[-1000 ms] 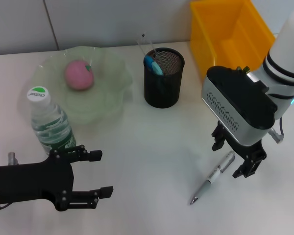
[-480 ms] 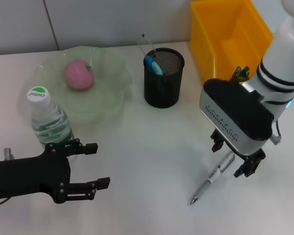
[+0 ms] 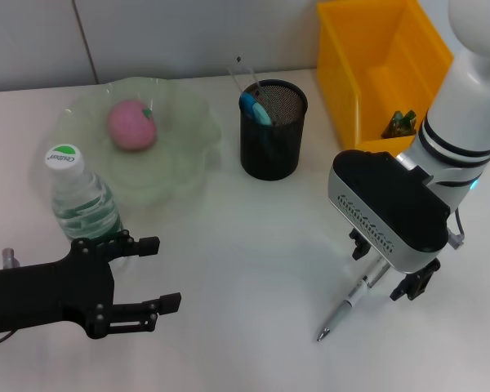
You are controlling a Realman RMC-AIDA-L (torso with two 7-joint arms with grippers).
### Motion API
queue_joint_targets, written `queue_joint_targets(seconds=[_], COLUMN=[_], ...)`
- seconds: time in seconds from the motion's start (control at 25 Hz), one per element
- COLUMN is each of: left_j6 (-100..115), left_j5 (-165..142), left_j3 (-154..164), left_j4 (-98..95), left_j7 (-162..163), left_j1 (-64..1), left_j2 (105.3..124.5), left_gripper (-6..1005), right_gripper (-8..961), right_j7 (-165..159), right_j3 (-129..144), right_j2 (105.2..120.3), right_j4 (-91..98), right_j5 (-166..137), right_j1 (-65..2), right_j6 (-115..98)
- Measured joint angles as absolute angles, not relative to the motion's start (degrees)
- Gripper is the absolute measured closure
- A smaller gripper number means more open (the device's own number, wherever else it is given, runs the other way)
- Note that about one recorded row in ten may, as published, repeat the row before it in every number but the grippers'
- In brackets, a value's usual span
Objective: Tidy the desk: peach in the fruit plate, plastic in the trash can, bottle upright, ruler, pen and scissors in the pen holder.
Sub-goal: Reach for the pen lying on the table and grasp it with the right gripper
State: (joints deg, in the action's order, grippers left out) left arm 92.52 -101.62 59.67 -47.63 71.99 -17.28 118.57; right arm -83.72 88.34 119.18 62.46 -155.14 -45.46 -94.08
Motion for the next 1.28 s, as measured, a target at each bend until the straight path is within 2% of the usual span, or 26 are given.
queue_joint_targets(seconds=[0.52,0.72,1.04,1.28], left_j6=[92.6,92.6,92.7,92.8], left_j5=[-101.3,-101.3,-100.6,-100.6], left_j3=[59.7,59.7,59.7,59.7], left_j4=[-47.6,-47.6,-47.6,-47.7], left_j7=[72.0,72.1,72.7,72.8], left_j1=[-17.2,-17.2,-17.2,-17.2], left_j2=[118.56,118.57,118.56,118.56], left_gripper=[170,170,171,171], right_gripper=[354,471,471,533], right_j7=[-83.2,-82.4,-81.2,-81.0], right_j3=[89.7,89.9,90.0,90.0], right_j2=[119.18,119.18,119.19,119.25], right_j4=[60.5,60.1,59.5,59.4], right_j5=[-155.3,-155.3,-155.2,-155.1], right_j1=[-45.3,-45.1,-44.8,-44.7], right_j6=[-91.1,-90.5,-89.2,-88.9])
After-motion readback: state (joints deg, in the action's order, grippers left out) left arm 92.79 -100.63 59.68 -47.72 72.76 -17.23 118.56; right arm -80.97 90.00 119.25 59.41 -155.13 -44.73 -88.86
